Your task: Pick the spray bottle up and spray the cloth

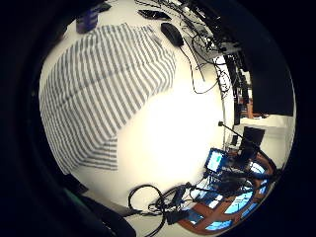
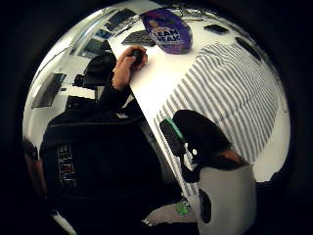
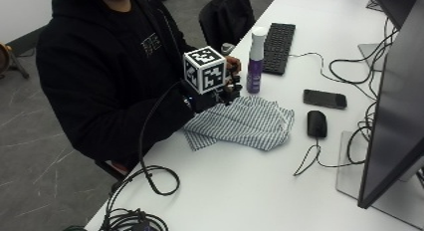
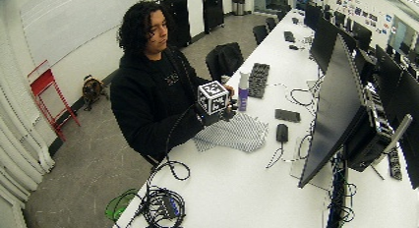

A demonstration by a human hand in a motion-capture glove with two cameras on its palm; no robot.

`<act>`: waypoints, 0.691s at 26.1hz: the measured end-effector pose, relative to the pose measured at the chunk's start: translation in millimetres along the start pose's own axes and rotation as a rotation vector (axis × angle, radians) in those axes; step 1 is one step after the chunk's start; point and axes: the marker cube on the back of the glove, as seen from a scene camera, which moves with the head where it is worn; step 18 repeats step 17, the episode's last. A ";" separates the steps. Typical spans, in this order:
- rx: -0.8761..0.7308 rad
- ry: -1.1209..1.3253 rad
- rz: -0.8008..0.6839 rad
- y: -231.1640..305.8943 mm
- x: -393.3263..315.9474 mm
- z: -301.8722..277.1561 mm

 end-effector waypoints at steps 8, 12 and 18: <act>0.022 0.021 -0.080 31.7 -38.5 19.8; 0.023 0.012 -0.076 36.3 -42.2 22.3; 0.014 0.004 -0.066 37.6 -41.7 23.8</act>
